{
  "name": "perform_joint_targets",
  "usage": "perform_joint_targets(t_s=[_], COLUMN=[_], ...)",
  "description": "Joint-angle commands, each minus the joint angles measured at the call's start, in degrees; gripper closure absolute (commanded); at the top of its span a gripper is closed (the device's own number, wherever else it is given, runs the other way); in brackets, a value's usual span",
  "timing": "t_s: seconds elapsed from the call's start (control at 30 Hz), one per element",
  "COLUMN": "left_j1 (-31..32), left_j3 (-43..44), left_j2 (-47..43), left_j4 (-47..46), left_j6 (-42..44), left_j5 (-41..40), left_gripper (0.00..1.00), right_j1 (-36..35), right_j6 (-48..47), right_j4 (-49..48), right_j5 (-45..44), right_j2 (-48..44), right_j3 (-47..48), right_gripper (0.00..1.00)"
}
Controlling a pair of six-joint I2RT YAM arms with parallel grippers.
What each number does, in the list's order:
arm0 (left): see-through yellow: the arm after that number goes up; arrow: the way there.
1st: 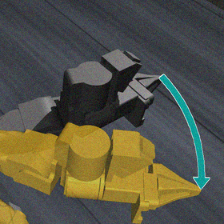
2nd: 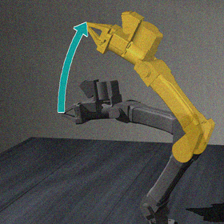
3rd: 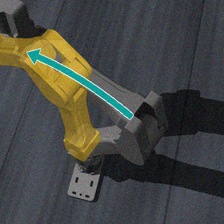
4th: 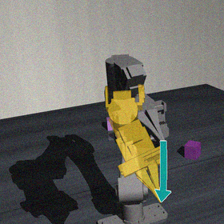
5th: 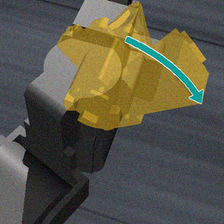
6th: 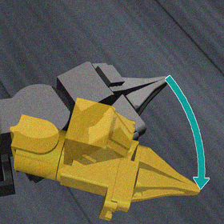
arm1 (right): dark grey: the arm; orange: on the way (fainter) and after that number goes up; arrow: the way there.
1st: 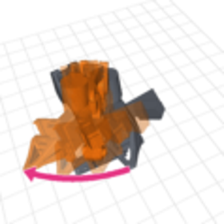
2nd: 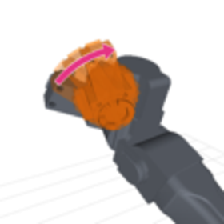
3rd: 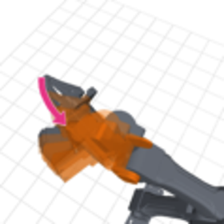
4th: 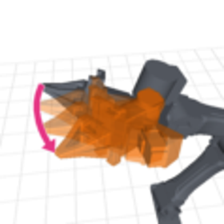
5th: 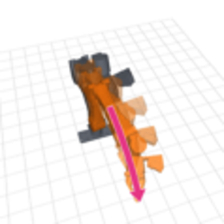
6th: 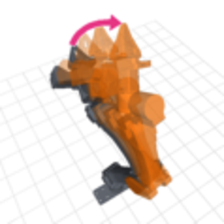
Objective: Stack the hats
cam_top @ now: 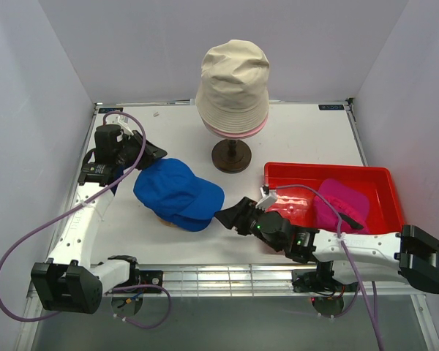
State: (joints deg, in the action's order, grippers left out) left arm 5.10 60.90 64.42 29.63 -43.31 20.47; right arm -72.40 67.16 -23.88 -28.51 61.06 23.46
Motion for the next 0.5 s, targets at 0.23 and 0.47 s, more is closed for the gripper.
perform_joint_targets(t_s=[0.23,0.47], left_j1=[0.3,0.3], left_j3=[2.3,2.2], left_j2=[-0.3,-0.4], left_j4=[0.2,0.1], left_j6=[1.0,1.1], left_j5=[0.9,0.8], left_gripper=[0.80,0.80], right_j1=[10.1,16.7], right_j6=[-3.3,0.1], right_j4=[-4.7,-12.4], right_j5=[10.6,22.3], right_j2=[0.9,7.7], right_j3=[2.1,3.5], right_gripper=[0.27,0.26])
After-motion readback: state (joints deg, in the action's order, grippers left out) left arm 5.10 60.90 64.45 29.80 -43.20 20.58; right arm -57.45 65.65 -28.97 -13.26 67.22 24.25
